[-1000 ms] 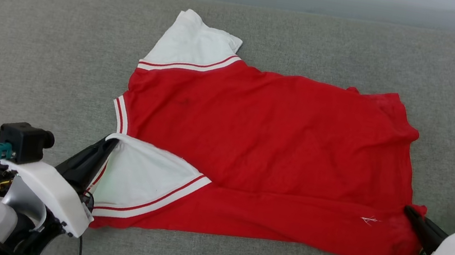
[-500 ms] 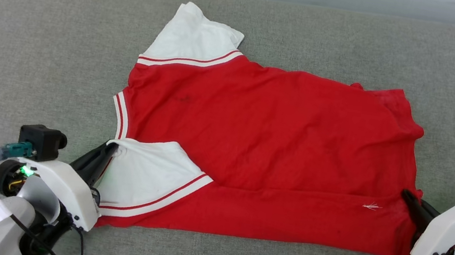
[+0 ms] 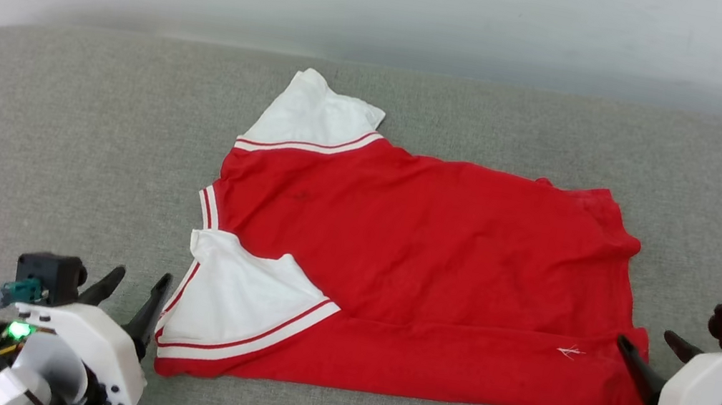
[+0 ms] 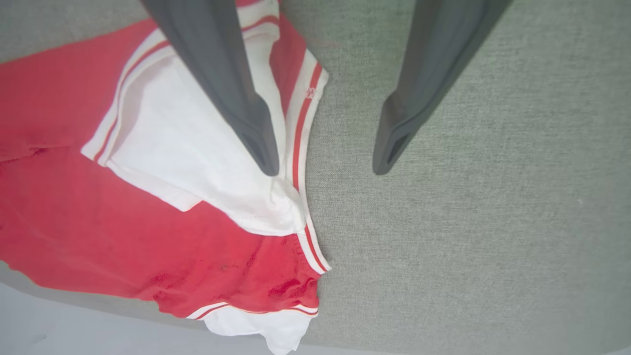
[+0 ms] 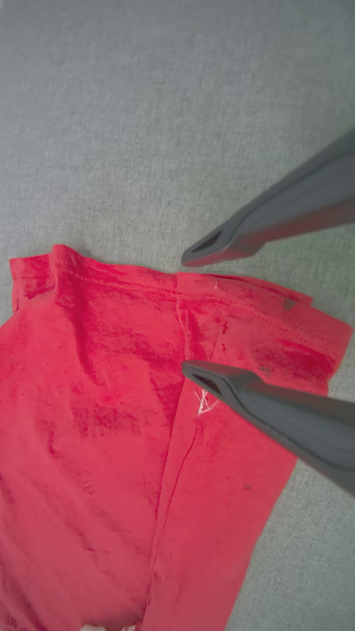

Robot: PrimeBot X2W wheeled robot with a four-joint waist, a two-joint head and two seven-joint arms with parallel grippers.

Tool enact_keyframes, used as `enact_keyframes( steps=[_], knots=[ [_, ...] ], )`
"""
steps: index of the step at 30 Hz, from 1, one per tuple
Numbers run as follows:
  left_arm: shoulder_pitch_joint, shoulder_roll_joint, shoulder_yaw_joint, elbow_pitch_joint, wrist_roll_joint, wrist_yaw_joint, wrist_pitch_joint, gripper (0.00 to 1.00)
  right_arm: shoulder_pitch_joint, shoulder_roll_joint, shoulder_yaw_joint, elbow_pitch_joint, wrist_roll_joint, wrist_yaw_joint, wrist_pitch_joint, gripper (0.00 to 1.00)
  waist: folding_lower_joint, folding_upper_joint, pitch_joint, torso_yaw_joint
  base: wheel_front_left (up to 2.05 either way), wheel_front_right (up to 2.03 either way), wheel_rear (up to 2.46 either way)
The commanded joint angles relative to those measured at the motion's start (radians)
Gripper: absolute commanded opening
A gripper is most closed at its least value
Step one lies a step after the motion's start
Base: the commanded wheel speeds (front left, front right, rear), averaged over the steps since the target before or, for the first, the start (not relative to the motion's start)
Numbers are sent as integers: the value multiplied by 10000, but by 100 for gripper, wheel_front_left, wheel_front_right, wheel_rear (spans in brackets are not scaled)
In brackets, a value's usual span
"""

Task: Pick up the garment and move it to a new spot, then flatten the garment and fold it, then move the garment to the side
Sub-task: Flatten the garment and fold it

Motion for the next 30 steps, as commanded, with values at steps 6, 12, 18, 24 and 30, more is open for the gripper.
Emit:
enact_keyframes(
  steps=[6,12,18,24,30],
  knots=[
    [1331,683,-145,-1898,-79,1459,1556,100,1232,854,-1308,-1275,-690,-3,1712,100,1,0,-326,-107,0,0,0],
    [1928,1215,-319,-3338,-128,2364,2853,100,2225,1897,-2341,-2997,-1546,-3,3252,100,1,0,-57,-203,0,0,0],
    [1887,1331,-358,-3763,-169,2797,3451,100,2672,2687,-2717,-4206,-2048,-3,4008,100,1,0,351,-348,0,0,0],
    [1751,1416,-608,-3473,-25,3004,3965,100,2758,2957,-2702,-4669,-2236,-3,4140,100,1,0,701,-475,0,0,0],
    [1884,1187,-1156,-3018,-211,2830,4684,49,2661,2938,-2638,-4800,-2323,-3,4103,100,1,0,894,-539,0,0,0]
  ],
)
